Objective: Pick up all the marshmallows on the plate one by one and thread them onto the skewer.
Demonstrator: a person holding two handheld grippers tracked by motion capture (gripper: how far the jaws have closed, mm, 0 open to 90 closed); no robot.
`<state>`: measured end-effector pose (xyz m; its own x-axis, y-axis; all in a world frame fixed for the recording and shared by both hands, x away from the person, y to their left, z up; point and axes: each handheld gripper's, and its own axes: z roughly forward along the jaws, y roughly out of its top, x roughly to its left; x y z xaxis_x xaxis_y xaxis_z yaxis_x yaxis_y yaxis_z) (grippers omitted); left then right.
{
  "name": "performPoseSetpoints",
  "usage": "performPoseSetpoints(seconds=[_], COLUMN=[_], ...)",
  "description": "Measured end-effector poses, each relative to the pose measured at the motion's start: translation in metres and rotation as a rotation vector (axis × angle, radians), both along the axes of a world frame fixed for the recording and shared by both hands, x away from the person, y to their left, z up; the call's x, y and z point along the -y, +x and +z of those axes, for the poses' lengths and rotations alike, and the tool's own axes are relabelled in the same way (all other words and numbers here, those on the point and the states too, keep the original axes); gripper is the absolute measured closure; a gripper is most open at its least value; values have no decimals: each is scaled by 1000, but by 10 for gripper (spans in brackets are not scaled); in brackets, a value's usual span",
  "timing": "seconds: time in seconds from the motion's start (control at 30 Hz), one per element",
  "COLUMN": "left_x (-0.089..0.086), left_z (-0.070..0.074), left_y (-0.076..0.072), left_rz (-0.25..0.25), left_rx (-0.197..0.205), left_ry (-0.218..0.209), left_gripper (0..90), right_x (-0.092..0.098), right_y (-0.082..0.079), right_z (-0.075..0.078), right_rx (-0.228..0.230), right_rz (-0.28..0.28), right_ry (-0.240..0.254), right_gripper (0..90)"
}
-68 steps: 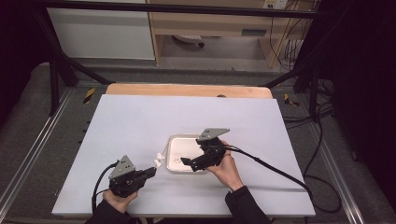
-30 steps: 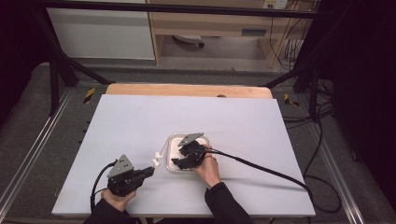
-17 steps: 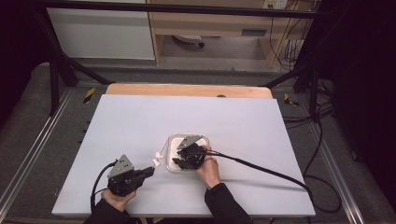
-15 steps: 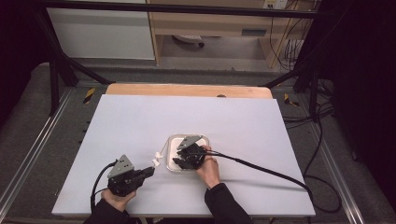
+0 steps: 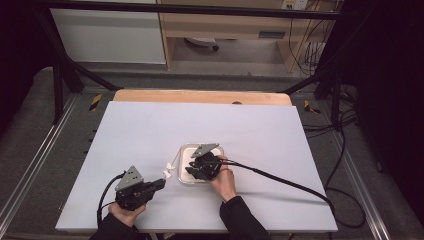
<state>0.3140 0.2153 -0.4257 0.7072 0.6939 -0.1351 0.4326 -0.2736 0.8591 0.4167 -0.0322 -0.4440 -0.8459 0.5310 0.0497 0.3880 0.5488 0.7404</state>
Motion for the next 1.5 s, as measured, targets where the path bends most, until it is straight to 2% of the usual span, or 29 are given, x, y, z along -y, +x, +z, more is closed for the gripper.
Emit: performPoseSetpoints(seconds=[0.33,0.7,1.13,1.5], left_x=[2,5,8,13], left_z=[0,0,0,0], left_y=[-1,-2,-4,-6], left_rz=[-10,-21,-36,-51], left_rx=[3,9,9,10], left_ry=[-2,-1,-2,1], left_gripper=[883,883,883,883], right_x=[13,39,58,68], right_y=[-4,-11,-15,-15], right_z=[27,51,80,97], right_rx=[-2,-21,-27,-28], right_rz=[23,22,16,7], right_ry=[80,198,308,371], right_gripper=[736,737,738,744])
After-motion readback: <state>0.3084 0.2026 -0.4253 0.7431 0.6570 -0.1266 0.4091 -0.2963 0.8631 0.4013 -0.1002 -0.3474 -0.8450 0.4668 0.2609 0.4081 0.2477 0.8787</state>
